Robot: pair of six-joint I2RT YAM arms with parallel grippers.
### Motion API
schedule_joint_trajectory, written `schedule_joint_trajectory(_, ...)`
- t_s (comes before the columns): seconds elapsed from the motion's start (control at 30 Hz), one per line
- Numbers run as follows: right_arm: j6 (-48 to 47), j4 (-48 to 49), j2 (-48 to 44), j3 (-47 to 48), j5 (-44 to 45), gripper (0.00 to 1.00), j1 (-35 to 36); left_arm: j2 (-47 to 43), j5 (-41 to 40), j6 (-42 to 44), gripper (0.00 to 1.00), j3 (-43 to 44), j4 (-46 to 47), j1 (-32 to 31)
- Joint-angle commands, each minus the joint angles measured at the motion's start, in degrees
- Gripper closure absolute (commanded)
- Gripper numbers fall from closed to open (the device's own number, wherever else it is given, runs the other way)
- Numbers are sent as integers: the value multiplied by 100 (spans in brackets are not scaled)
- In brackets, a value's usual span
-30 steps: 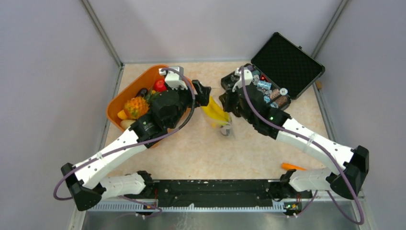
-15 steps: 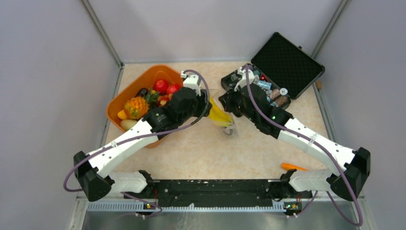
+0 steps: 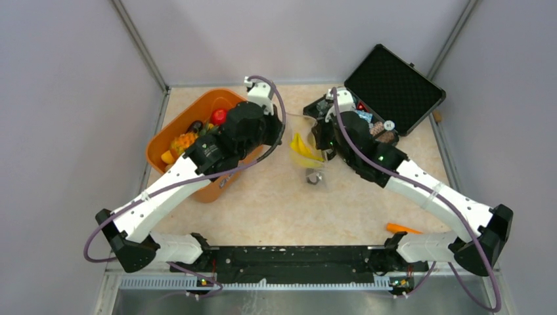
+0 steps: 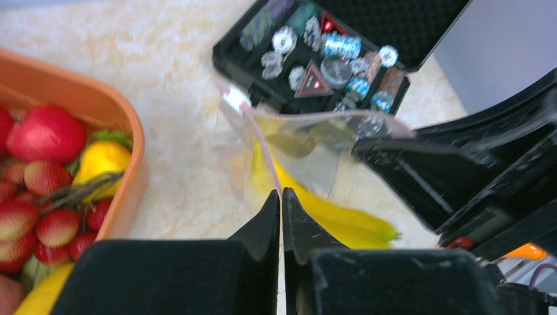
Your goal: Place the food in the zip-top bag and seal the zipper
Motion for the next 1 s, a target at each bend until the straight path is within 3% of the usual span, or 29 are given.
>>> schedule_joint_trajectory(0.0,-373,295,-367,193,-54,100,5,283,206,356,93,618,-107,19)
schedule_joint_trajectory(0.07,-337,289,-369,113,7,100,6,275,296,327,91,546,-28,19)
schedule_joint_trajectory(0.1,-307,198,-329,133,121,100,6,218,206,289,84,426,74,17)
schedule_joint_trajectory(0.17,-286,91,-228,141,254,100,9,131,106,285,34,216,201,21)
schedule_joint_trajectory(0.33,-190,88,-43,153,151,100,5,117,364,180,10,61,90,37)
schedule_joint_trajectory(0.43,-177,206,-10,229,-168,100,-3,76,745,134,8,-108,274,37)
schedule_joint_trajectory(0.53,-152,380,-55,287,-762,100,1,178,661,107,13,-121,228,37)
schedule_joint_trajectory(0.63,-58,666,-253,98,-810,100,-3,318,224,73,27,-95,-73,37)
schedule_joint_trajectory(0.7,-64,709,-321,-4,-717,100,-4,359,-37,46,45,-158,-175,45)
schedule_joint_trajectory(0.8,-301,611,-211,-95,-542,100,-4,349,-39,75,82,-131,-125,63)
schedule_joint_trajectory(0.87,-311,222,-22,127,-175,100,-2,371,118,228,95,29,-63,63)
schedule_joint_trajectory(0.97,-444,-14,13,422,247,100,5,538,89,417,100,605,-252,76)
